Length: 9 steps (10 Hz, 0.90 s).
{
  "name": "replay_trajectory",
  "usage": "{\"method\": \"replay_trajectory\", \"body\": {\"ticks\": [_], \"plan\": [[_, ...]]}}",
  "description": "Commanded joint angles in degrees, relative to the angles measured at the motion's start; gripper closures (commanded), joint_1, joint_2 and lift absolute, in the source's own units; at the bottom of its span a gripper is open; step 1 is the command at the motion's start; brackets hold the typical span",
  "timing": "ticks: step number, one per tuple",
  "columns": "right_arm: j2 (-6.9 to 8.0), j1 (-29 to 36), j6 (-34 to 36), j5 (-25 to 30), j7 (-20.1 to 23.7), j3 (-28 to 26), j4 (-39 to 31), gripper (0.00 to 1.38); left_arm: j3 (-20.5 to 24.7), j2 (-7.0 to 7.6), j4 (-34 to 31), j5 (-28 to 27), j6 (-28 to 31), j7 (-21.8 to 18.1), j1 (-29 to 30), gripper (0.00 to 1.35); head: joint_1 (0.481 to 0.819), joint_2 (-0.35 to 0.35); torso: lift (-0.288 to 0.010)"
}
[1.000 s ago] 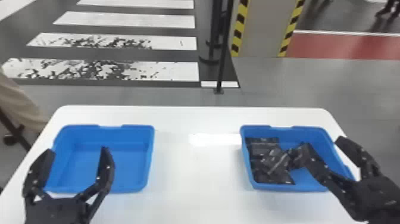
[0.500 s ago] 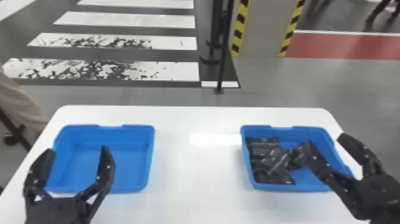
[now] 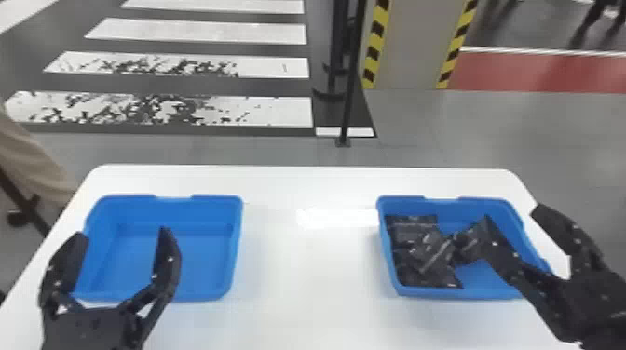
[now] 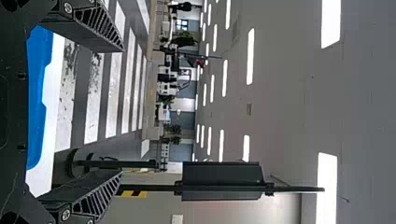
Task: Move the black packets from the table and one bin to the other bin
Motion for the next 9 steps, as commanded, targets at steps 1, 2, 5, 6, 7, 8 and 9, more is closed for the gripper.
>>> {"method": "replay_trajectory", "body": {"ticks": [1,2,5,6,7,8,9], "plan": [[0.0,-0.2,-0.9,0.1,0.0,0.3,0.5,0.34,-0.2,0.09,0.0,0.0,0.0,0.0,-0.1,0.11,0.695,-0.055,-0.11],[0.0,-0.5,-1.5,0.1,0.0,0.4,0.8,0.34,-0.2,0.09,0.0,0.2,0.0,0.0,-0.1,0.11,0.695,-0.056,-0.11],[0.0,-0.6,-3.0,0.1,0.0,0.7,1.1,0.34,-0.3,0.18,0.0,0.5,0.0,0.0,-0.1,0.11,0.695,-0.054,-0.11],[0.0,-0.8,-3.0,0.3,-0.1,0.8,1.3,0.34,-0.5,0.18,0.0,0.5,0.0,0.0,-0.1,0.11,0.695,-0.053,-0.11],[0.0,-0.8,-3.0,0.2,-0.2,0.8,1.4,0.34,-0.6,0.26,0.0,0.5,0.0,0.0,-0.3,0.11,0.695,-0.053,-0.11],[0.0,-0.8,-3.0,0.3,-0.4,1.0,1.4,0.34,-0.7,0.26,0.0,0.6,0.0,0.0,-0.3,0.11,0.695,-0.054,-0.11],[0.0,-0.8,-3.0,0.3,-0.8,1.2,1.4,0.34,-0.8,0.35,0.0,0.8,0.0,0.0,-0.1,0.11,0.695,-0.055,-0.11]]}}
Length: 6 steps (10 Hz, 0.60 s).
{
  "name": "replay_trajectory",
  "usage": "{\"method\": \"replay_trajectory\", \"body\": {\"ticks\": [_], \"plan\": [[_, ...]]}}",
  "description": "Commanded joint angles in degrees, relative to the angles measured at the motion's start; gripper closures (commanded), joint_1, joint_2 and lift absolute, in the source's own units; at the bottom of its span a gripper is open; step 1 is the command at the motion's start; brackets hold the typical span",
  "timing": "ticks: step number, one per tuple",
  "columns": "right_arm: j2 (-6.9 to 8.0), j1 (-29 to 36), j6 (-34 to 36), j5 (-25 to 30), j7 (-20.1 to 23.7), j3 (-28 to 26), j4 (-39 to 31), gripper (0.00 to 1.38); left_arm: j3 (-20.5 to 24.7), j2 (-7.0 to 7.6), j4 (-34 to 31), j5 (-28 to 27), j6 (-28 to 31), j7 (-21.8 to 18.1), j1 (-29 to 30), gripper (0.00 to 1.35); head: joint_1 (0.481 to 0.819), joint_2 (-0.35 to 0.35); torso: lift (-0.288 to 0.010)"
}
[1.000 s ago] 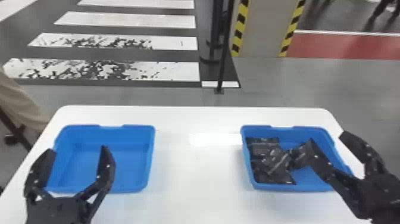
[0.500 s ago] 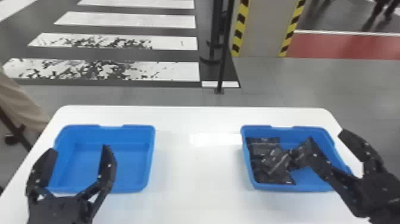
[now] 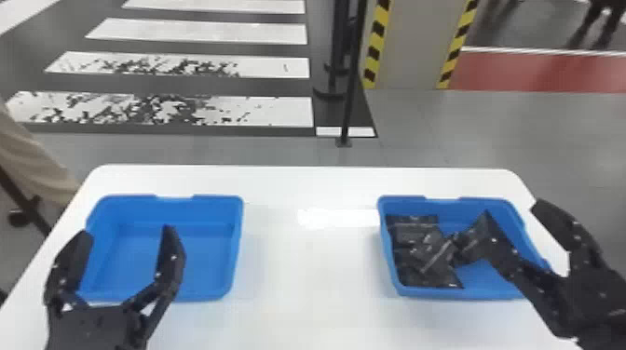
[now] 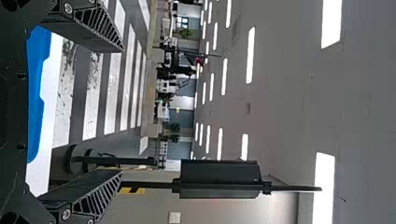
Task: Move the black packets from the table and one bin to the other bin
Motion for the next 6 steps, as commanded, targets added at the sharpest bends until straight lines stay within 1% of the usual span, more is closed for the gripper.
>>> {"method": "replay_trajectory", "body": {"ticks": [1,3,6], "plan": [[0.0,0.0,0.0,0.0,-0.4,0.2,0.0,0.34,-0.2,0.03,0.0,0.5,0.0,-0.1,0.1,0.11,0.695,-0.057,-0.11],[0.0,0.0,0.0,0.2,-0.5,0.2,-0.3,0.34,-0.2,0.03,0.0,0.7,0.0,-0.1,0.1,0.11,0.695,-0.058,-0.11],[0.0,0.8,-0.4,0.2,-2.2,0.8,-1.5,0.34,-0.2,0.03,0.0,1.1,0.0,-0.1,0.3,0.11,0.695,-0.058,-0.11]]}}
